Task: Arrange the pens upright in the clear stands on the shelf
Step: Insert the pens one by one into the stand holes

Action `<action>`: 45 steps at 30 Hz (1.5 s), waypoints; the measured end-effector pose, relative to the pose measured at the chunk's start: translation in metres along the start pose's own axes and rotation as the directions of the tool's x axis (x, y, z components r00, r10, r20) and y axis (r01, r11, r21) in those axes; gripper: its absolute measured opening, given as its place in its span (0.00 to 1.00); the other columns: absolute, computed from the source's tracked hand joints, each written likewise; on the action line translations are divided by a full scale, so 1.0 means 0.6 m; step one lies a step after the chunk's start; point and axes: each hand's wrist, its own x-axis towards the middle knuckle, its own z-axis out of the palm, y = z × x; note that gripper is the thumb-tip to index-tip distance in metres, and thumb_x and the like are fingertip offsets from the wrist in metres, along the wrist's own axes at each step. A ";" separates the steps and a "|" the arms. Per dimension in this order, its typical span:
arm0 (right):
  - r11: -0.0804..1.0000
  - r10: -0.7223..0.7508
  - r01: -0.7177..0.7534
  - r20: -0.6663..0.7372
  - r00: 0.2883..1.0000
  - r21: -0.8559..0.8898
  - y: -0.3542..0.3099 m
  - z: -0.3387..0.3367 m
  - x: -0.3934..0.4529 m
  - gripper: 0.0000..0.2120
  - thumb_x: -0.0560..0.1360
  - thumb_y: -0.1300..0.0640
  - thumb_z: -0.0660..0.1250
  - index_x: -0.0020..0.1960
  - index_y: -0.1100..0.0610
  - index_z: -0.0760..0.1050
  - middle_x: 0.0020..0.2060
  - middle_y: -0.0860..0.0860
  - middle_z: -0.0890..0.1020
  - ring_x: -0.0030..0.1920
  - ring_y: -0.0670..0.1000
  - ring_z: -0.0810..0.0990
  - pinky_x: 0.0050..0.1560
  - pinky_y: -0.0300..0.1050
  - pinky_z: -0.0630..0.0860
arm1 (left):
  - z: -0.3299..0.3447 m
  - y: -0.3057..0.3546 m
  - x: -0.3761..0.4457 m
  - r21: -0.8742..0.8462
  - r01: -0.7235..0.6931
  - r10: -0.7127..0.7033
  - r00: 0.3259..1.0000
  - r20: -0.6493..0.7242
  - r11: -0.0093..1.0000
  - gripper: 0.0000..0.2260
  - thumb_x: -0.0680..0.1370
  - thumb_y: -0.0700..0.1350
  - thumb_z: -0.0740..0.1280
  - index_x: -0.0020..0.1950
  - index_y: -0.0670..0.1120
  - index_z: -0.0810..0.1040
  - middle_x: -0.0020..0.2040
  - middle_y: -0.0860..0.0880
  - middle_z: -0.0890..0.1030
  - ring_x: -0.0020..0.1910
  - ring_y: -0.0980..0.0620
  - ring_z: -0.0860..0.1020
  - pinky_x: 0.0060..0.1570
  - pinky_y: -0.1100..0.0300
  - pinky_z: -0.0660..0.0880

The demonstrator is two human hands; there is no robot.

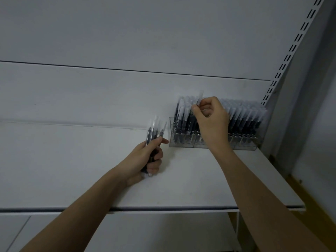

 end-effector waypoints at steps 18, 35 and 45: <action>0.979 0.095 -0.069 0.127 0.987 -0.191 0.045 0.005 -0.049 0.09 0.76 0.57 0.73 0.50 0.55 0.73 0.42 0.48 0.78 0.40 0.44 0.76 0.42 0.37 0.75 | -0.005 0.001 -0.005 0.014 -0.024 0.023 0.999 0.047 1.000 0.09 0.83 0.41 0.60 0.61 0.41 0.74 0.38 0.45 0.78 0.25 0.51 0.71 0.23 0.61 0.69; 0.693 0.416 -0.552 0.368 0.832 0.464 0.039 -0.033 -0.127 0.07 0.76 0.58 0.72 0.54 0.57 0.80 0.49 0.55 0.85 0.48 0.55 0.86 0.42 0.44 0.81 | 0.099 -0.021 0.016 0.048 -0.050 0.042 0.986 0.159 0.998 0.12 0.84 0.41 0.58 0.63 0.37 0.76 0.54 0.34 0.83 0.49 0.35 0.83 0.48 0.50 0.83; 0.602 0.523 -0.605 0.315 0.792 0.520 0.042 -0.052 -0.121 0.07 0.79 0.56 0.68 0.56 0.52 0.80 0.50 0.54 0.86 0.46 0.56 0.87 0.28 0.44 0.78 | 0.128 -0.037 0.045 0.100 -0.075 0.065 0.992 0.105 0.992 0.14 0.84 0.43 0.59 0.66 0.37 0.73 0.55 0.35 0.83 0.45 0.36 0.83 0.43 0.48 0.83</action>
